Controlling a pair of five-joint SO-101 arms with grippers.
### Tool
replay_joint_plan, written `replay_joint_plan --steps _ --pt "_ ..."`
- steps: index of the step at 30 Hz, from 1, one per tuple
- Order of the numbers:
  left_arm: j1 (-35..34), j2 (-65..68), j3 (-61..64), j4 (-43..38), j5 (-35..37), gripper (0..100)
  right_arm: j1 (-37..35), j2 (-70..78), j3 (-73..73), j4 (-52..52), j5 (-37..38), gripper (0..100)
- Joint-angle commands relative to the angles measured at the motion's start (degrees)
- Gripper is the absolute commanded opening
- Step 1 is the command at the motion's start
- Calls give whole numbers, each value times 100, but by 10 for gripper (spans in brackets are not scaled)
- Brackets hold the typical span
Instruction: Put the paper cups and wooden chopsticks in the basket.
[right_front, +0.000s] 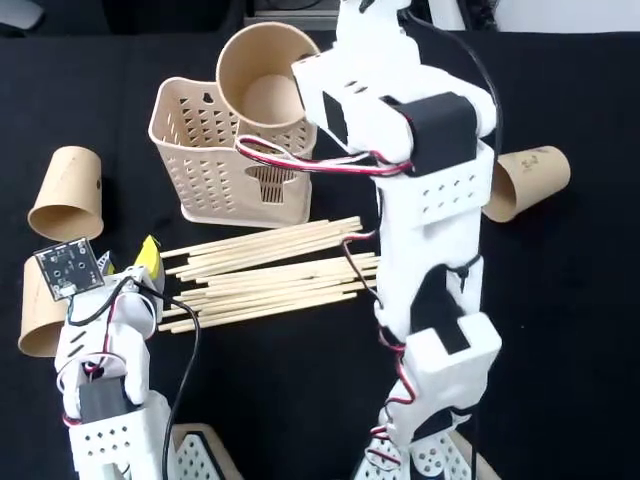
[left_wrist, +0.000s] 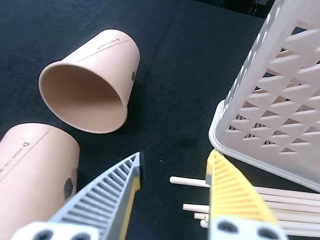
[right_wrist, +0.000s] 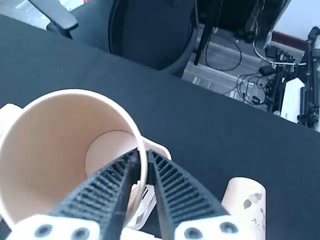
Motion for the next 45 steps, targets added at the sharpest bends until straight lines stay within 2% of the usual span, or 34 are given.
replay_joint_plan --steps 1,9,16,23,25,31,35,39,42,45 --pt "-22 -44 -40 0 -53 216 -70 215 -233 -158 -62 11" --pt "-40 -44 -40 0 -53 216 -53 1191 -286 -158 -62 11" --pt "-48 -44 -31 -9 -53 216 -44 1481 -242 -105 -26 20" --pt "-40 -44 -22 -18 -53 216 -97 1481 -629 246 158 299" --pt "-40 -44 -22 -18 -53 216 -202 1481 -927 396 299 319" --pt "-48 -44 -13 -18 -53 216 -281 1200 -1323 510 325 296" --pt "-48 -44 -13 -18 -53 216 -273 189 -637 510 352 293" --pt "-48 -44 -13 -18 -53 216 -193 -1455 884 510 879 293" --pt "-48 -44 -13 -18 -53 216 202 -2774 2378 492 1327 293" --pt "-22 -44 -13 -18 -53 216 1108 -3749 3996 325 2040 293"
